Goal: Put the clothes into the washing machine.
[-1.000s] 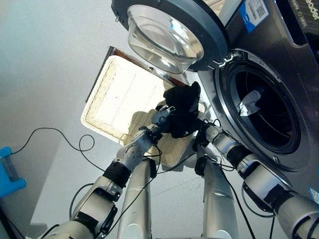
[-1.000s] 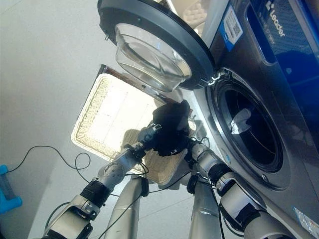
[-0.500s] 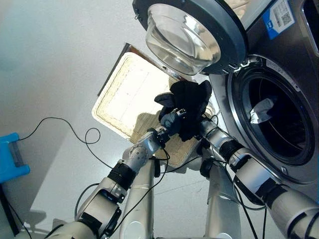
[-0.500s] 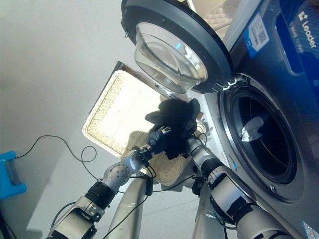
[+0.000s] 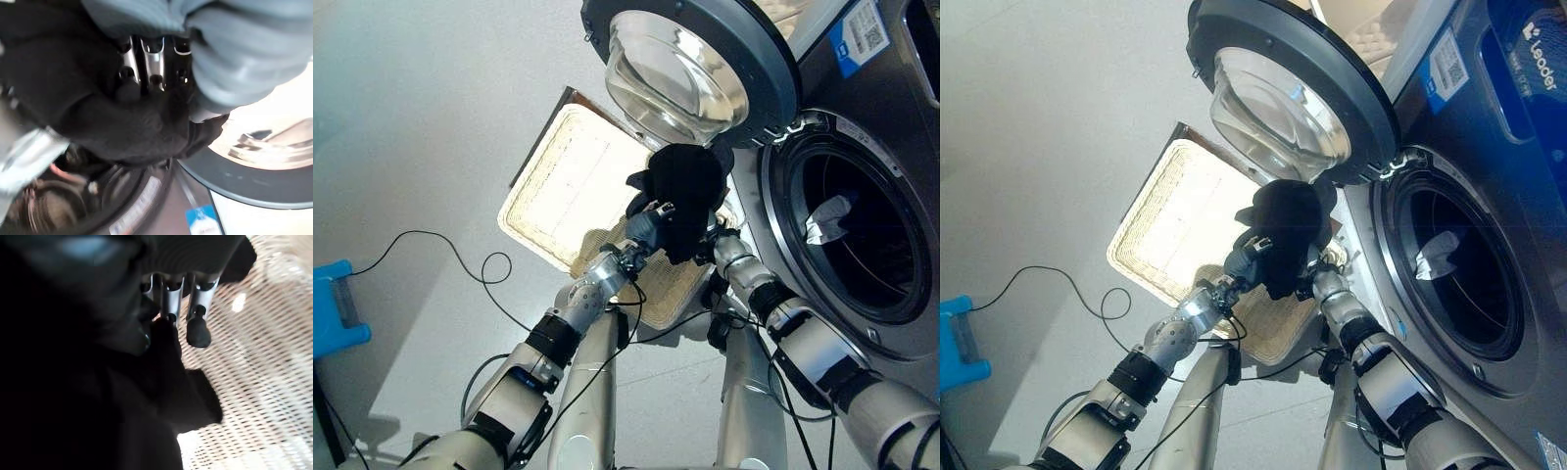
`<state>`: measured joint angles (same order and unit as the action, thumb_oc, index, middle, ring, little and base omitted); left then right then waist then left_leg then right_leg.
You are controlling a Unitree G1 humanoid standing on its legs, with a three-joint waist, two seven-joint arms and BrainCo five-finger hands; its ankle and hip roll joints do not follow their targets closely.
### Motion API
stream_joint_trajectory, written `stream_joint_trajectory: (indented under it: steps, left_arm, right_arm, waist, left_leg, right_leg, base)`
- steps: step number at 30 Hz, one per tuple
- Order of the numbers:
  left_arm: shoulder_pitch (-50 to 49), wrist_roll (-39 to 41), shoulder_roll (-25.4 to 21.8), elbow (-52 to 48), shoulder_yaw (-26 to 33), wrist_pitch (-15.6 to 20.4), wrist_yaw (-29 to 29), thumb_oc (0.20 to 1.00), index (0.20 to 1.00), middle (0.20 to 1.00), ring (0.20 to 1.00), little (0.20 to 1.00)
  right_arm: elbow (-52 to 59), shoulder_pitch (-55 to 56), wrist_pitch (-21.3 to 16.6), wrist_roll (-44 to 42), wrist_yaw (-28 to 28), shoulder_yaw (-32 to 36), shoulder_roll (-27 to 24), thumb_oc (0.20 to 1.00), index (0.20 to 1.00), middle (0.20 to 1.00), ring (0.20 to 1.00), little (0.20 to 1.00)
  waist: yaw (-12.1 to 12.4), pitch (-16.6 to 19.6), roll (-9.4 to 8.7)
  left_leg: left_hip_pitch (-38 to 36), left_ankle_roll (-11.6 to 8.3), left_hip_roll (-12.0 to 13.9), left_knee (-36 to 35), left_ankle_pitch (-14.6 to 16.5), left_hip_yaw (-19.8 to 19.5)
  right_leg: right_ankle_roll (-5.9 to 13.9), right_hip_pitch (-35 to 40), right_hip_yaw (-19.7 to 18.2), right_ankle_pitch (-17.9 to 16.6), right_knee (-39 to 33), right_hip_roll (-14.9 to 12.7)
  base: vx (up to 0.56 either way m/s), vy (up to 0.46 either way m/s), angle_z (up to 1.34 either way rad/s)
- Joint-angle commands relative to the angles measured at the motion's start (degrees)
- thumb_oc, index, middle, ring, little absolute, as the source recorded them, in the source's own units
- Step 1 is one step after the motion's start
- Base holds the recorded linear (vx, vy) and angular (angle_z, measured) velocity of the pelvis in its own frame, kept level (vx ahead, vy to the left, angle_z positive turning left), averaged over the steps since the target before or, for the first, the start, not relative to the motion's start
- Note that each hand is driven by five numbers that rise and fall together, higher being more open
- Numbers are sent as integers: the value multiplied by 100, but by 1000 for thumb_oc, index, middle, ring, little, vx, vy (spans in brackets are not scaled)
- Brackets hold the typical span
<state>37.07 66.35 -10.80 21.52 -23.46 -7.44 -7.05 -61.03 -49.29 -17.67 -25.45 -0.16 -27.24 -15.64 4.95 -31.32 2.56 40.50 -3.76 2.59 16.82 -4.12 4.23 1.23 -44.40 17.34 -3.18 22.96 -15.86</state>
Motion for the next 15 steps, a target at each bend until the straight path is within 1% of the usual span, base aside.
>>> stream_joint_trajectory:
  steps: [1, 2, 3, 8, 9, 10, 11, 12, 15]
  left_arm:
    - [-105, -423, 175, -201, 71, 300, 287, 200, 200, 200, 200, 200]
    - [-105, -423, 175, -201, 71, 300, 287, 200, 200, 200, 200, 200]
    - [-183, -700, 40, -61, 83, 433, 337, 200, 200, 200, 200, 200]
    - [-230, -816, -34, -3, 67, 492, 380, 200, 200, 200, 200, 200]
    - [-341, -1296, -239, 284, 84, 685, 561, 200, 200, 200, 200, 200]
    - [-358, -1681, -363, 510, 40, 762, 465, 200, 200, 200, 200, 200]
    - [-360, -1792, -380, 547, 35, 733, 424, 200, 200, 200, 200, 200]
    - [-323, -2009, -443, 708, -19, 713, 267, 344, 344, 344, 344, 344]
    - [-321, -2009, -443, 713, -19, 715, 263, 344, 344, 344, 344, 344]
  right_arm:
    - [708, -17, -526, -599, 163, 158, -104, 200, 200, 200, 200, 200]
    - [708, -17, -526, -599, 163, 158, -104, 200, 200, 200, 200, 200]
    - [982, 211, -606, -799, 164, 247, -143, 200, 200, 200, 200, 200]
    - [1134, 342, -652, -852, 104, 277, -170, 200, 200, 200, 200, 200]
    - [1561, 669, -764, -1169, -35, 397, -199, 200, 200, 200, 200, 200]
    - [1656, 787, -820, -1201, -89, 449, -199, 200, 200, 200, 200, 200]
    - [1671, 804, -830, -1203, -129, 455, -200, 200, 200, 200, 200, 200]
    - [1704, 829, -849, -1226, -163, 472, -197, 200, 200, 200, 200, 200]
    - [1705, 829, -849, -1225, -164, 473, -197, 200, 200, 200, 200, 200]
  waist:
    - [-137, 152, 355]
    - [-137, 152, 355]
    - [-196, 152, 332]
    - [-216, 152, 317]
    - [-298, 152, 283]
    - [-338, 152, 278]
    - [-340, 152, 275]
    - [-365, 152, 276]
    - [-362, 152, 274]
  left_leg:
    - [51, 51, -303, 84, 409, 614]
    - [51, 51, -303, 84, 409, 614]
    - [47, 46, -274, 101, 418, 645]
    - [33, 43, -259, 101, 422, 667]
    - [9, 30, -221, 79, 413, 734]
    - [6, 16, -207, 82, 414, 748]
    - [1, 13, -205, 80, 415, 752]
    - [12, 11, -183, 79, 410, 774]
    - [12, 11, -182, 80, 411, 777]
  right_leg:
    - [534, 86, -43, 186, 31, 363]
    - [534, 86, -43, 186, 31, 363]
    - [540, 88, -71, 200, 38, 379]
    - [545, 91, -83, 206, 41, 388]
    - [554, 107, -112, 211, 4, 430]
    - [555, 114, -135, 217, -14, 449]
    - [555, 119, -142, 218, -18, 454]
    - [559, 103, -161, 219, -16, 462]
    - [559, 100, -164, 219, -14, 462]
  base:
    - [6, 25, -6]
    - [13, 52, -8]
    - [7, 27, -5]
    - [4, 17, -8]
    - [10, 70, -19]
    - [12, 71, -20]
    - [8, 36, -19]
    - [4, 17, -17]
    - [3, 19, -11]
